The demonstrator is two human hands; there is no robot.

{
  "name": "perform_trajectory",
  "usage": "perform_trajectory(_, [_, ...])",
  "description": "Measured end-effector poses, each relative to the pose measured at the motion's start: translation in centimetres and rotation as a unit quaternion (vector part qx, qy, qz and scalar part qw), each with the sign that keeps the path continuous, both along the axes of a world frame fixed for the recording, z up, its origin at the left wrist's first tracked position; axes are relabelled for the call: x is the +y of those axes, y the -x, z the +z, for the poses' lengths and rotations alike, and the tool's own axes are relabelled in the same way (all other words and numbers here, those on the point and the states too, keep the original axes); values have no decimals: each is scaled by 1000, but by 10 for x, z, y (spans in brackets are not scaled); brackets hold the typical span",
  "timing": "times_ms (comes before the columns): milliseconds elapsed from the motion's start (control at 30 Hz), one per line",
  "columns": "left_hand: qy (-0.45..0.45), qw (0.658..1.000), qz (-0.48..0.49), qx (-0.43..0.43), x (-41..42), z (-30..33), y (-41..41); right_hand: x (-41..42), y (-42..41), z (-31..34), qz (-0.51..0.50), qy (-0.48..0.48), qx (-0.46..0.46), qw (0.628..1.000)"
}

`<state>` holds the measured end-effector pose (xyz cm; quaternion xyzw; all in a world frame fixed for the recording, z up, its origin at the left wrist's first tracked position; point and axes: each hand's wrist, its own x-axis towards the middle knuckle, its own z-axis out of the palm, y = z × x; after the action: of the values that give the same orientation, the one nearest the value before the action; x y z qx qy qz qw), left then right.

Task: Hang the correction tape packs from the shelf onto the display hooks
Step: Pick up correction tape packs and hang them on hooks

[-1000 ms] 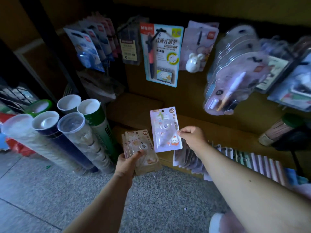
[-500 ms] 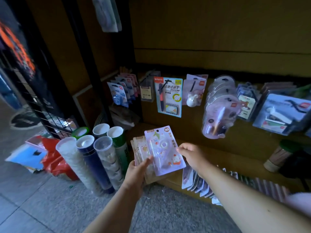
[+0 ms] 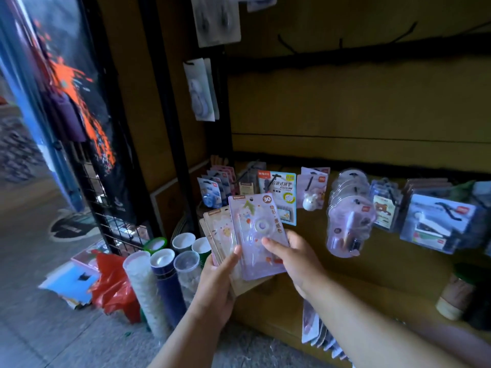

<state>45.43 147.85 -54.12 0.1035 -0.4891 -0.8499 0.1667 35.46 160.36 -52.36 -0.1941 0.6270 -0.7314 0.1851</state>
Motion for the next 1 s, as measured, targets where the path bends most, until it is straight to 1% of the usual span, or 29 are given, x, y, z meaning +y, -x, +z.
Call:
perform_trajectory(233, [40,999,28,20,-14,47,3,-11,3,43,4,58,31,998])
perform_trajectory(433, [12,999,43,28,-22,86,16,-23,13,82,-18,103,53,993])
perform_trajectory(600, [34,996,68,42,-37,118,29,-39,27,124,-14,123,81,989])
perform_trajectory(700, [31,994,82,69,-47,135,35,-52,36,151,-6,141,111,984])
perform_trajectory(900, [20,989,104,105,-71,152,44,-75,54,196,10,169,143,975])
perform_trajectory(1000, [15,988,112,102,-79,150,48,-86,63,215,-2,160,172,972])
